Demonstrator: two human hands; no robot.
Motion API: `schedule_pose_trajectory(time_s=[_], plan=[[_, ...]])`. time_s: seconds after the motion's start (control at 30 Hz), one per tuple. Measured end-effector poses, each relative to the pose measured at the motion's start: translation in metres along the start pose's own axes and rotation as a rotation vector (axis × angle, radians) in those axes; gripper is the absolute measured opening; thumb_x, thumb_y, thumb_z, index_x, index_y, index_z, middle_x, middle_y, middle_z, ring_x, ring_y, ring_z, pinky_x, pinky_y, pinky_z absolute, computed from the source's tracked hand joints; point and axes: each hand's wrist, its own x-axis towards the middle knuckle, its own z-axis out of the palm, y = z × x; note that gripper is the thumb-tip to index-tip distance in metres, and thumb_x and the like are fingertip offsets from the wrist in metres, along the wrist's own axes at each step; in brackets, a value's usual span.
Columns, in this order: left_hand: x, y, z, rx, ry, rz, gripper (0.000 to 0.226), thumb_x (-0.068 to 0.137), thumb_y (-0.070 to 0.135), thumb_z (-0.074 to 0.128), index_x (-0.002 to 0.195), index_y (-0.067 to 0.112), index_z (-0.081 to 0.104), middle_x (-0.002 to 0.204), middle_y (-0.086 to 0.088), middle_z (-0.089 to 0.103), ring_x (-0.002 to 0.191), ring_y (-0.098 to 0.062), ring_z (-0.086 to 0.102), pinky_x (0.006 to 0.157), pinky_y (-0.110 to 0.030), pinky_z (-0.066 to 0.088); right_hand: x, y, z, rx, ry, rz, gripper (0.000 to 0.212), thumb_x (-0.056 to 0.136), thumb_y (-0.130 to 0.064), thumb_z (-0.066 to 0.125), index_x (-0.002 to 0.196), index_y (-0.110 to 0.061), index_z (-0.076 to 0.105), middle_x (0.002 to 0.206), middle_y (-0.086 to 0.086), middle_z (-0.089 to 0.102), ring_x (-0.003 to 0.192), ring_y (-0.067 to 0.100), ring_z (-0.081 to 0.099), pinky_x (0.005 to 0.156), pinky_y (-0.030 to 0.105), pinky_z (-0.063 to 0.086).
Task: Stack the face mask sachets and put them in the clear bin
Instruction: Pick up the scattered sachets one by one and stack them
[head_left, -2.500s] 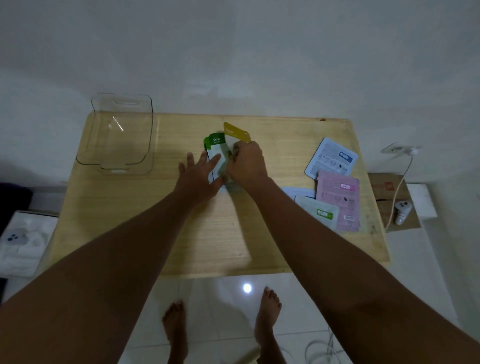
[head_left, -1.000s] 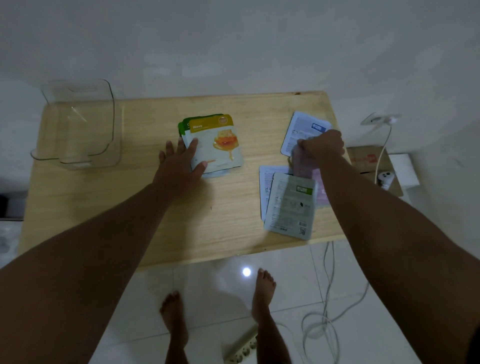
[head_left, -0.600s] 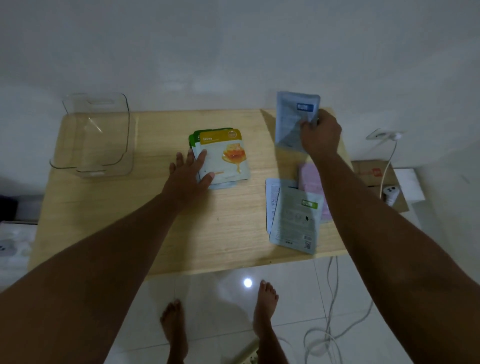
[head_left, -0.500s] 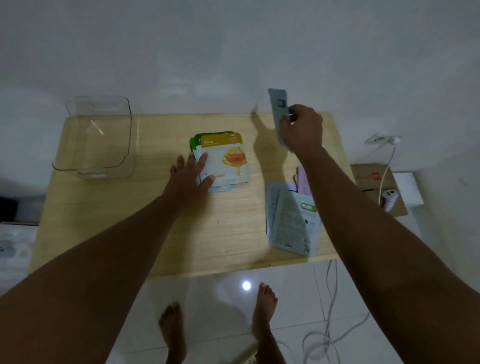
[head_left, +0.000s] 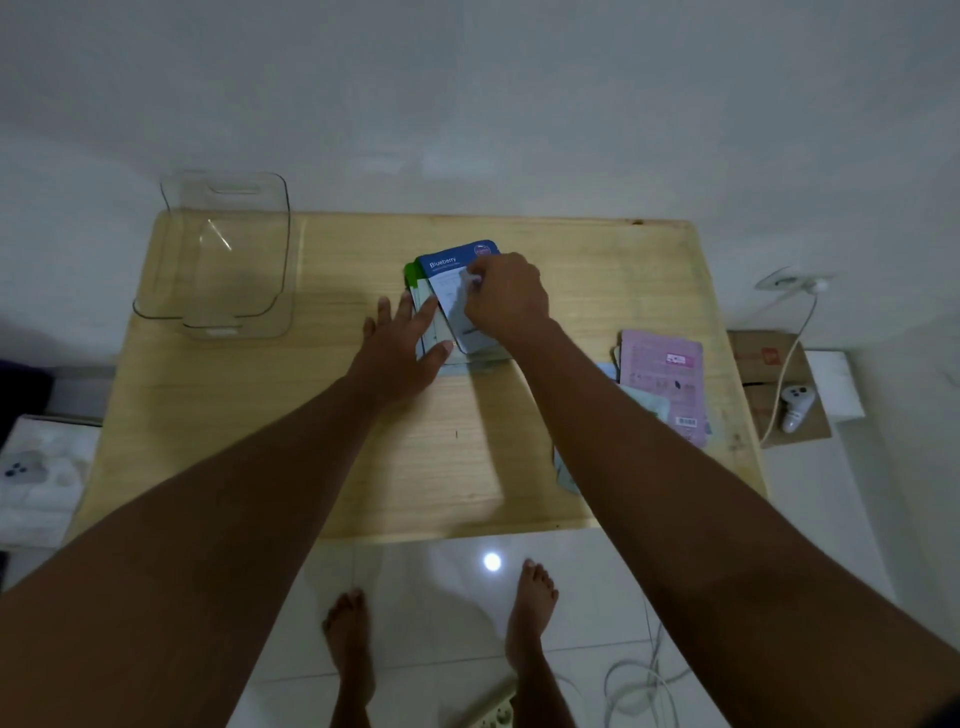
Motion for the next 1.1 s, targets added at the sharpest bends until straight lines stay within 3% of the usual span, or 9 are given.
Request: schedule_pose_trajectory(time_s=[0.1, 0.2, 0.33, 0.5, 0.67, 0.77, 0.9, 1.1], plan=[[-0.002, 0.003, 0.0, -0.026, 0.019, -0.006, 0.074, 0.095, 0.053, 0.037, 0.154, 0.026, 0.001, 0.163, -0.015, 0.007, 0.148, -0.042, -0.003, 0.117, -0.059, 0.002, -0.009, 0.011, 0.001, -0.044, -0.043, 0.076, 0.031, 0.087, -0.026, 0.056, 0.117, -0.033, 0.063, 0.121, 0.009, 0.052, 0.117, 0.031, 0.049, 0.096, 0.046, 0.048], [-0.005, 0.011, -0.001, -0.075, 0.05, -0.019, 0.071, 0.096, 0.053, 0.032, 0.153, 0.032, -0.004, 0.163, -0.015, 0.008, 0.148, -0.042, -0.003, 0.117, -0.059, 0.001, -0.015, 0.018, 0.008, 0.01, -0.098, 0.091, 0.036, 0.083, -0.03, 0.059, 0.119, -0.035, 0.06, 0.121, 0.01, 0.051, 0.113, 0.032, 0.053, 0.097, 0.043, 0.048], [0.0, 0.016, 0.0, 0.033, 0.041, -0.029, 0.068, 0.094, 0.059, 0.03, 0.152, 0.036, 0.002, 0.162, -0.018, 0.01, 0.146, -0.049, 0.001, 0.114, -0.064, 0.004, -0.024, 0.022, 0.013, 0.078, -0.059, 0.068, 0.05, 0.083, -0.046, 0.065, 0.13, -0.035, 0.056, 0.127, 0.01, 0.047, 0.117, 0.029, 0.05, 0.099, 0.042, 0.046], [0.004, 0.01, 0.003, 0.083, 0.007, -0.033, 0.072, 0.092, 0.062, 0.033, 0.153, 0.034, 0.004, 0.162, -0.017, 0.008, 0.146, -0.048, 0.001, 0.115, -0.064, 0.007, -0.037, 0.049, -0.001, 0.173, 0.021, 0.072, 0.049, 0.087, -0.034, 0.062, 0.135, -0.028, 0.053, 0.131, 0.012, 0.05, 0.122, 0.031, 0.05, 0.098, 0.046, 0.048], [0.004, 0.011, -0.001, 0.076, -0.023, -0.031, 0.072, 0.093, 0.06, 0.033, 0.153, 0.032, 0.002, 0.162, -0.018, 0.005, 0.145, -0.049, -0.001, 0.115, -0.063, 0.005, -0.056, 0.113, -0.034, 0.024, 0.061, 0.345, 0.045, 0.092, -0.025, 0.055, 0.137, -0.027, 0.048, 0.141, 0.009, 0.044, 0.13, 0.032, 0.042, 0.103, 0.052, 0.041], [0.004, 0.016, -0.003, 0.069, -0.018, -0.046, 0.071, 0.094, 0.056, 0.036, 0.153, 0.031, 0.004, 0.161, -0.021, 0.005, 0.145, -0.051, 0.0, 0.115, -0.063, 0.007, -0.07, 0.145, -0.047, -0.098, 0.03, 0.511, 0.04, 0.091, -0.036, 0.045, 0.13, -0.024, 0.049, 0.138, 0.01, 0.045, 0.127, 0.034, 0.041, 0.1, 0.054, 0.037], [0.005, 0.016, -0.002, 0.069, -0.022, -0.056, 0.071, 0.093, 0.057, 0.036, 0.152, 0.031, 0.006, 0.161, -0.021, 0.008, 0.144, -0.053, 0.003, 0.115, -0.064, 0.01, -0.085, 0.164, -0.057, 0.039, 0.047, 0.853, 0.06, 0.078, -0.043, 0.065, 0.129, -0.021, 0.043, 0.13, 0.01, 0.041, 0.123, 0.031, 0.042, 0.097, 0.049, 0.038], [0.006, 0.017, -0.002, 0.095, -0.012, -0.057, 0.071, 0.093, 0.056, 0.036, 0.152, 0.028, 0.008, 0.16, -0.022, 0.012, 0.142, -0.053, 0.009, 0.113, -0.067, 0.016, -0.089, 0.186, -0.062, 0.164, 0.155, 0.812, 0.08, 0.069, -0.044, 0.083, 0.131, -0.013, 0.041, 0.131, 0.011, 0.049, 0.124, 0.032, 0.048, 0.097, 0.049, 0.047]])
